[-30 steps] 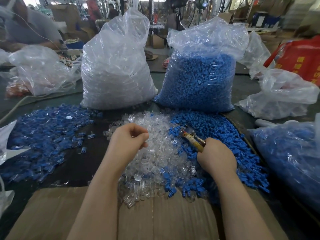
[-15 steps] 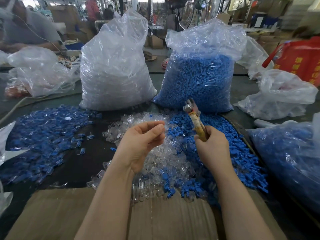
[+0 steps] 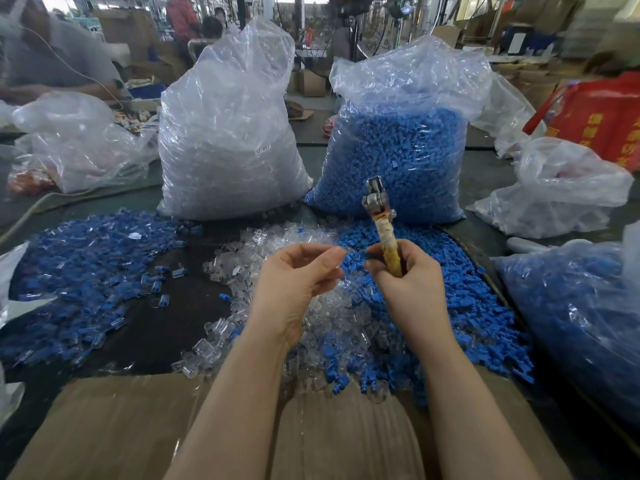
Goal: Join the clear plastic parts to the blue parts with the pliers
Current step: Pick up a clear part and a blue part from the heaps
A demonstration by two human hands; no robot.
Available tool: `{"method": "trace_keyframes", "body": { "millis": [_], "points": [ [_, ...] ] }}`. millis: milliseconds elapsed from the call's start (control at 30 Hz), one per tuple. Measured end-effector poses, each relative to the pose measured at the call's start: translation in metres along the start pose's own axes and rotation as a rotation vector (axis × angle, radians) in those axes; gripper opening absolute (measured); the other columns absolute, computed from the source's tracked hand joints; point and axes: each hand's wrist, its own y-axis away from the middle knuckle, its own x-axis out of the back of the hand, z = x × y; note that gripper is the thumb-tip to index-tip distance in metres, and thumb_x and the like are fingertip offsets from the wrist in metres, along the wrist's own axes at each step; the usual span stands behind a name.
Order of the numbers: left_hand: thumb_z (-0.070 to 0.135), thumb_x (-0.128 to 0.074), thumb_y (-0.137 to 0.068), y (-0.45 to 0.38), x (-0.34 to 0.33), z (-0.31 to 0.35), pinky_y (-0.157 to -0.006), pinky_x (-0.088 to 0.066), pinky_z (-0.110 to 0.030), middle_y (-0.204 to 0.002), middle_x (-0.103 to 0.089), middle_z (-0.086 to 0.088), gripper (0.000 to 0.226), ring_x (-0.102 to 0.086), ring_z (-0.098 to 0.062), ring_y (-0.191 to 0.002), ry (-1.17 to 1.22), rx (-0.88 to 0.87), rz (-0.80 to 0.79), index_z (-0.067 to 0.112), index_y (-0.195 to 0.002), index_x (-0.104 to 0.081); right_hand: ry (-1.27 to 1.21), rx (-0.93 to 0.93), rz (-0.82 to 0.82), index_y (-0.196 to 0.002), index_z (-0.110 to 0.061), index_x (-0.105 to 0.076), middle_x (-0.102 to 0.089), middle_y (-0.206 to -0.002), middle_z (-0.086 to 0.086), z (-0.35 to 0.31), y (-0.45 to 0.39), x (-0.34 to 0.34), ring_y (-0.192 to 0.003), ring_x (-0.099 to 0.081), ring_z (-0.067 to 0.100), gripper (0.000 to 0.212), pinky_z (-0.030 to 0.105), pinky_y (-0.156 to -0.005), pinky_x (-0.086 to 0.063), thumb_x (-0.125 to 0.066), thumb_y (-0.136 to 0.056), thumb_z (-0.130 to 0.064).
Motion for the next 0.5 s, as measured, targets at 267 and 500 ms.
{"method": "trace_keyframes", "body": {
  "millis": [267,500],
  "points": [
    [0.019,-0.082,-0.071,-0.001,-0.008,-0.007,-0.060,-0.054,-0.017,-0.071,-0.074,0.000,0.013,-0.068,-0.007,-0.063,0.023,-0.053,0.100,0.015,-0.081,-0.074,-0.142,0.026,-0.001,-0.082,-0.027,-0.068,-0.064,-0.076,0.002,-0.011,0.004,-0.003,-0.060,-0.051,0.005,0.016,0.015,-0.056,-0.045,-0.069,-0.090,-0.013],
    [0.003,-0.073,-0.084,0.004,-0.015,-0.008,-0.061,-0.054,-0.018,-0.075,-0.075,-0.006,0.007,-0.072,-0.014,-0.071,0.014,-0.125,0.117,0.010,-0.083,-0.071,-0.088,0.061,0.040,-0.081,-0.028,-0.066,-0.065,-0.076,0.000,-0.012,0.006,-0.012,-0.072,-0.060,0.021,0.013,0.030,-0.064,-0.052,-0.072,-0.089,-0.019]
  ]
}}
